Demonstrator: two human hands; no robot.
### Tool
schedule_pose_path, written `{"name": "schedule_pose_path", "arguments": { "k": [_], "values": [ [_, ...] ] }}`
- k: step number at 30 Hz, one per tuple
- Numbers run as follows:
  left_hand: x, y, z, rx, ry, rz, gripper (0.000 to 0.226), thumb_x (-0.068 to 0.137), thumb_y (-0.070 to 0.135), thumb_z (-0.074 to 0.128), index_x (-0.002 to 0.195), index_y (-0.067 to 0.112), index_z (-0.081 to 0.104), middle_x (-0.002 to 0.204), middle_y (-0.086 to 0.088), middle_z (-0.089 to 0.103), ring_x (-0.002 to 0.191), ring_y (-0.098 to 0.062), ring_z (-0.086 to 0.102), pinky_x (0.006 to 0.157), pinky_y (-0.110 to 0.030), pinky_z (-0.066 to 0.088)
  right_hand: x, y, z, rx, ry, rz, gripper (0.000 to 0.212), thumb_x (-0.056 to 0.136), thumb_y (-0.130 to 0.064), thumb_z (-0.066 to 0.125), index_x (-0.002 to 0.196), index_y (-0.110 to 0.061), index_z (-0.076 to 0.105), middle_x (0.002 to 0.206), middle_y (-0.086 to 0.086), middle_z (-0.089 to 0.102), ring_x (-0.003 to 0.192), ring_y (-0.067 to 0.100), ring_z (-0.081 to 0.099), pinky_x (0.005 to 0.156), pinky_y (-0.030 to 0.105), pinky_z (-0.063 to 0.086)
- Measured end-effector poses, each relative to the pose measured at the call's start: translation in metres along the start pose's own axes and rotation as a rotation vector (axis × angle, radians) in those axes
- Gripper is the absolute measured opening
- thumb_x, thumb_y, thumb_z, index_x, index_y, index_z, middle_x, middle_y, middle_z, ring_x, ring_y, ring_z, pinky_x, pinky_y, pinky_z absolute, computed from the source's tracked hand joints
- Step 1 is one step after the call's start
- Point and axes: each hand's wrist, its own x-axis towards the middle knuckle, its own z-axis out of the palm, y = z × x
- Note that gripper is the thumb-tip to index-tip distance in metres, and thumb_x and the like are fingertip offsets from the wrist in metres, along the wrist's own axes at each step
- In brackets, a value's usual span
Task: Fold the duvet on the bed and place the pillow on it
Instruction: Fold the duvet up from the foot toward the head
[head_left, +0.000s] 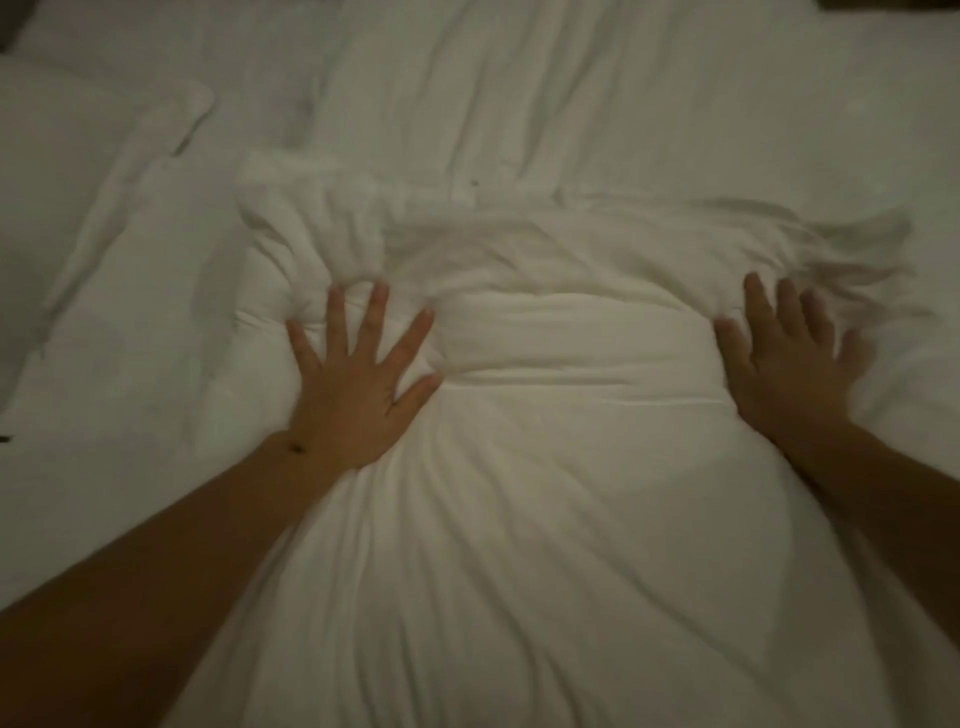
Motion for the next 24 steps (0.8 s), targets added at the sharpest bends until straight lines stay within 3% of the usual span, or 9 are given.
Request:
{"name": "schedule_pose_path", "arguments": {
  "k": [6, 10, 12, 14, 15, 17, 19, 21, 24],
  "values": [
    [-0.154, 0.042, -0.058, -0.256, -0.164, -0.083, 0.068, 0.097, 0.063, 0.019, 0.157, 0.037, 0.002, 0.160, -0.007, 0.032, 0.147, -0.041, 0.024, 0.115, -0.065, 0.019, -0.182, -0.004, -0.046, 0.129, -0.162, -0.026, 0.063, 0.091, -0.055, 0.024, 0.149, -0.034, 0.034, 0.159, 0.006, 0.028, 0.146, 0.023, 0.025, 0.115, 0.058, 0.015],
    [-0.274, 0.075, -0.070, -0.467, -0.119, -0.130, 0.069, 0.097, 0.058, 0.033, 0.157, 0.036, 0.007, 0.161, -0.008, 0.029, 0.149, -0.035, 0.021, 0.117, -0.058, 0.020, -0.320, -0.004, -0.056, 0.224, -0.168, -0.001, 0.061, 0.088, -0.055, 0.033, 0.146, -0.038, 0.038, 0.158, 0.003, 0.031, 0.144, 0.020, 0.026, 0.111, 0.058, 0.019],
    [-0.316, 0.087, -0.075, -0.715, 0.039, -0.291, 0.072, 0.095, 0.050, 0.051, 0.155, 0.044, 0.012, 0.151, -0.009, 0.036, 0.140, -0.028, 0.035, 0.112, -0.047, 0.034, -0.368, 0.001, -0.056, 0.357, -0.103, 0.013, 0.061, 0.086, -0.051, 0.045, 0.145, -0.036, 0.043, 0.154, 0.007, 0.034, 0.139, 0.025, 0.033, 0.108, 0.052, 0.029],
    [-0.337, 0.094, -0.087, -1.042, 0.198, -0.616, 0.082, 0.087, 0.044, 0.068, 0.147, 0.061, 0.015, 0.131, -0.003, 0.037, 0.117, -0.021, 0.051, 0.096, -0.040, 0.050, -0.397, 0.011, -0.054, 0.546, -0.007, 0.089, 0.056, 0.088, -0.041, 0.062, 0.141, -0.040, 0.045, 0.141, 0.009, 0.040, 0.127, 0.029, 0.046, 0.104, 0.042, 0.042],
    [-0.343, 0.095, -0.088, -1.163, 0.216, -0.755, 0.089, 0.079, 0.042, 0.071, 0.141, 0.069, 0.013, 0.128, -0.002, 0.036, 0.109, -0.019, 0.055, 0.089, -0.036, 0.053, -0.406, 0.016, -0.052, 0.655, 0.005, 0.164, 0.060, 0.088, -0.032, 0.069, 0.139, -0.048, 0.042, 0.134, 0.007, 0.042, 0.118, 0.023, 0.054, 0.096, 0.037, 0.050],
    [-0.346, 0.095, -0.078, -1.300, 0.141, -0.820, 0.097, 0.070, 0.039, 0.073, 0.136, 0.074, 0.011, 0.142, -0.001, 0.037, 0.113, -0.019, 0.059, 0.090, -0.029, 0.052, -0.416, 0.019, -0.047, 0.800, -0.098, 0.277, 0.077, 0.084, -0.020, 0.073, 0.137, -0.060, 0.034, 0.129, 0.001, 0.050, 0.101, 0.004, 0.064, 0.084, 0.025, 0.055],
    [-0.340, 0.099, -0.065, -1.422, 0.055, -0.706, 0.104, 0.069, 0.034, 0.077, 0.137, 0.075, 0.010, 0.160, 0.011, 0.024, 0.131, -0.020, 0.052, 0.106, -0.038, 0.047, -0.417, 0.013, -0.042, 0.867, -0.240, 0.287, 0.085, 0.083, -0.026, 0.073, 0.142, -0.062, 0.024, 0.129, -0.006, 0.056, 0.097, -0.005, 0.065, 0.085, 0.025, 0.055],
    [-0.332, 0.102, -0.051, -1.431, 0.003, -0.617, 0.104, 0.072, 0.035, 0.078, 0.139, 0.073, 0.009, 0.163, 0.018, 0.011, 0.139, -0.015, 0.044, 0.112, -0.041, 0.041, -0.410, 0.006, -0.034, 0.939, -0.293, 0.302, 0.087, 0.084, -0.030, 0.071, 0.142, -0.065, 0.015, 0.125, -0.013, 0.058, 0.105, -0.001, 0.064, 0.088, 0.022, 0.052],
    [-0.330, 0.099, -0.032, -1.360, -0.070, -0.695, 0.094, 0.080, 0.051, 0.071, 0.137, 0.075, 0.000, 0.161, 0.002, 0.026, 0.128, -0.021, 0.053, 0.104, -0.053, 0.047, -0.398, -0.004, -0.019, 0.994, -0.237, 0.351, 0.080, 0.091, -0.031, 0.066, 0.138, -0.063, 0.010, 0.135, 0.002, 0.057, 0.110, 0.010, 0.062, 0.081, 0.005, 0.047]
  ]
}}
